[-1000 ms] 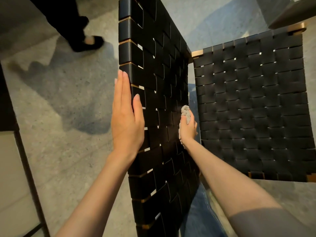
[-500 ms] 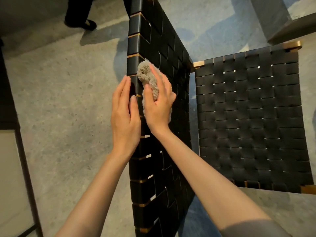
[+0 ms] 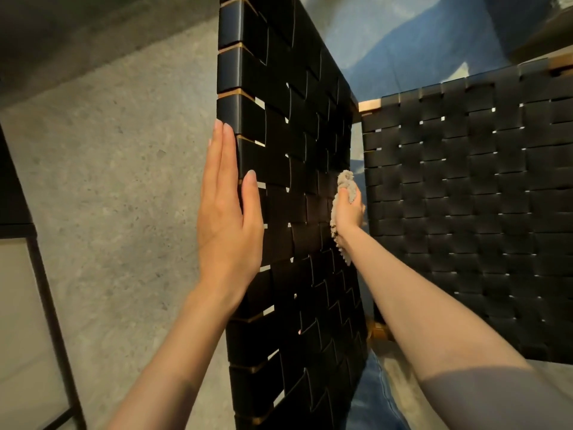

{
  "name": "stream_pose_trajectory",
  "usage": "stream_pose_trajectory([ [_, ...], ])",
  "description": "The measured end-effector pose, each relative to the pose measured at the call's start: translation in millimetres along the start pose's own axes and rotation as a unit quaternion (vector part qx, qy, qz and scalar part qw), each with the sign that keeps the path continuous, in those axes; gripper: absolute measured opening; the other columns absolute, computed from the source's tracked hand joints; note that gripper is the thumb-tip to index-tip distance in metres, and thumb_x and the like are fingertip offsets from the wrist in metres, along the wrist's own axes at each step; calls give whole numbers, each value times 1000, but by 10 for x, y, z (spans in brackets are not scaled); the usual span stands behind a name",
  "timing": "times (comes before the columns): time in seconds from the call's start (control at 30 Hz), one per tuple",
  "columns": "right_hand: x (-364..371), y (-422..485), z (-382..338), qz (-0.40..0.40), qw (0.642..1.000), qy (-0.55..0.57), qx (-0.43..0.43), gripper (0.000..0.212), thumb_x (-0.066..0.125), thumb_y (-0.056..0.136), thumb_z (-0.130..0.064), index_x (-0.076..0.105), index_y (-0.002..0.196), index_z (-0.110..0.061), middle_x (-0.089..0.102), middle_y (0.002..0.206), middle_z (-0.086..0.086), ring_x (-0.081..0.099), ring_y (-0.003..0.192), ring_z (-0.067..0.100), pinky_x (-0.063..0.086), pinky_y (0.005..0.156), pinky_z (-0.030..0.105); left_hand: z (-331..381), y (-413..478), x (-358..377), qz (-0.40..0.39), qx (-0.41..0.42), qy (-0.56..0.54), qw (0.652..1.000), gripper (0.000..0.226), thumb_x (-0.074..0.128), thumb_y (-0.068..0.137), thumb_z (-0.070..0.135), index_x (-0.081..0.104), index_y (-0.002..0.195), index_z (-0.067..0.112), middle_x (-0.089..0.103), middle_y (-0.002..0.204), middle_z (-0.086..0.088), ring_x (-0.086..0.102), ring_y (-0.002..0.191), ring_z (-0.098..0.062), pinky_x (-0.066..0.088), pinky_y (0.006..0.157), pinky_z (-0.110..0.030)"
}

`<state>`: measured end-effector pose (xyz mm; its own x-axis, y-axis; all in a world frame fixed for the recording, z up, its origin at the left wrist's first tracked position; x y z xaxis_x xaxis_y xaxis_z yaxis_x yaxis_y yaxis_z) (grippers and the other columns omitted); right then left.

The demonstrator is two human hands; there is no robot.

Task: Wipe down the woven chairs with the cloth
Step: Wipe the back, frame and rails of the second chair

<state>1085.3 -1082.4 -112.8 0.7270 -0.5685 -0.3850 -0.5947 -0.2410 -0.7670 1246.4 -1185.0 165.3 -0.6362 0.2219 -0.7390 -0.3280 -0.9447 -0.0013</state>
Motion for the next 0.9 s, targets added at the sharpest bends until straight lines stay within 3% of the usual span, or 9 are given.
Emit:
stream_pose_trajectory([
  [0.07, -3, -93, -42, 12, 1000, 12, -1, 46, 35, 101, -38, 33, 146, -30, 33, 149, 7, 31, 132, 35, 26, 104, 41, 7, -3, -6, 3, -2, -3, 1000, 51, 35, 102, 16, 17, 150, 15, 15, 158, 5, 10, 142, 3, 8, 113, -10],
  [0.13, 10, -313, -268, 19, 998, 33, -55, 43, 37, 101, -35, 38, 143, -32, 36, 146, 4, 31, 130, 31, 31, 96, 38, 6, -6, -14, 5, -6, -9, 1000, 50, 34, 103, 16, 18, 150, 14, 15, 158, 5, 10, 143, 2, 9, 115, -13],
  [0.27, 97, -1058, -970, -25, 968, 105, -228, 38, 44, 99, -36, 42, 137, -37, 40, 138, -5, 32, 116, 14, 28, 77, 14, -13, -4, -6, -2, -21, -33, 999, 47, 29, 103, 18, 19, 150, 15, 14, 158, 6, 9, 143, 1, 10, 117, -19],
  [0.33, 84, -1456, -1414, -40, 937, 113, -329, 38, 44, 99, -33, 40, 135, -41, 42, 135, -8, 35, 117, 10, 26, 87, 12, 7, -1, -11, -5, -22, -41, 999, 47, 29, 103, 17, 20, 149, 15, 15, 157, 6, 11, 143, 1, 10, 117, -19],
  [0.43, 73, -1769, -1923, -55, 903, 100, -415, 40, 43, 99, -24, 43, 139, -29, 42, 140, -5, 37, 127, 10, 17, 101, 18, 41, 34, -56, 0, -22, -47, 999, 45, 33, 103, 14, 27, 147, 12, 24, 154, 1, 19, 140, 2, 14, 114, -12],
  [0.53, 92, -1796, -2208, -49, 897, 87, -432, 42, 42, 97, -25, 44, 139, -24, 42, 145, 1, 35, 133, 13, 19, 106, 32, 89, 186, -193, 32, 1, -18, 999, 40, 34, 101, 12, 40, 139, 6, 39, 140, -5, 32, 127, 3, 21, 106, -6],
  [0.63, 101, -1730, -2316, -9, 893, 81, -443, 44, 41, 95, -29, 45, 139, -26, 42, 144, 1, 39, 128, 13, 26, 105, 42, 163, 409, -188, 17, 27, 15, 999, 43, 34, 101, 13, 33, 144, 8, 33, 147, -4, 27, 134, 0, 18, 110, -9],
  [0.73, 140, -1480, -2225, 10, 903, 92, -419, 44, 42, 94, -32, 46, 138, -29, 41, 144, -1, 36, 119, 17, 36, 98, 37, 181, 600, -59, -24, 20, 21, 999, 49, 31, 103, 18, 18, 150, 13, 16, 158, 0, 12, 144, -4, 9, 116, -14],
  [0.9, 199, -725, -1829, 21, 947, 87, -309, 41, 47, 97, -33, 44, 138, -33, 40, 142, -7, 32, 115, 14, 36, 89, 32, 200, 844, 74, -36, 30, 52, 998, 53, 32, 103, 20, 10, 151, 16, 4, 160, 4, 0, 146, -6, 3, 116, -17],
])
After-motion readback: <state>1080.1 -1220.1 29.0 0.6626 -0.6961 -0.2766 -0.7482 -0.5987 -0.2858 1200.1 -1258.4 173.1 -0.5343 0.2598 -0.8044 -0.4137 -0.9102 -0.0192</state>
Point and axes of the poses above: each hand's wrist, its own y-axis towards the middle knuckle, its own x-axis out of the palm, z = x × y, the point moved 9 cm from there along y, towards the middle knuckle
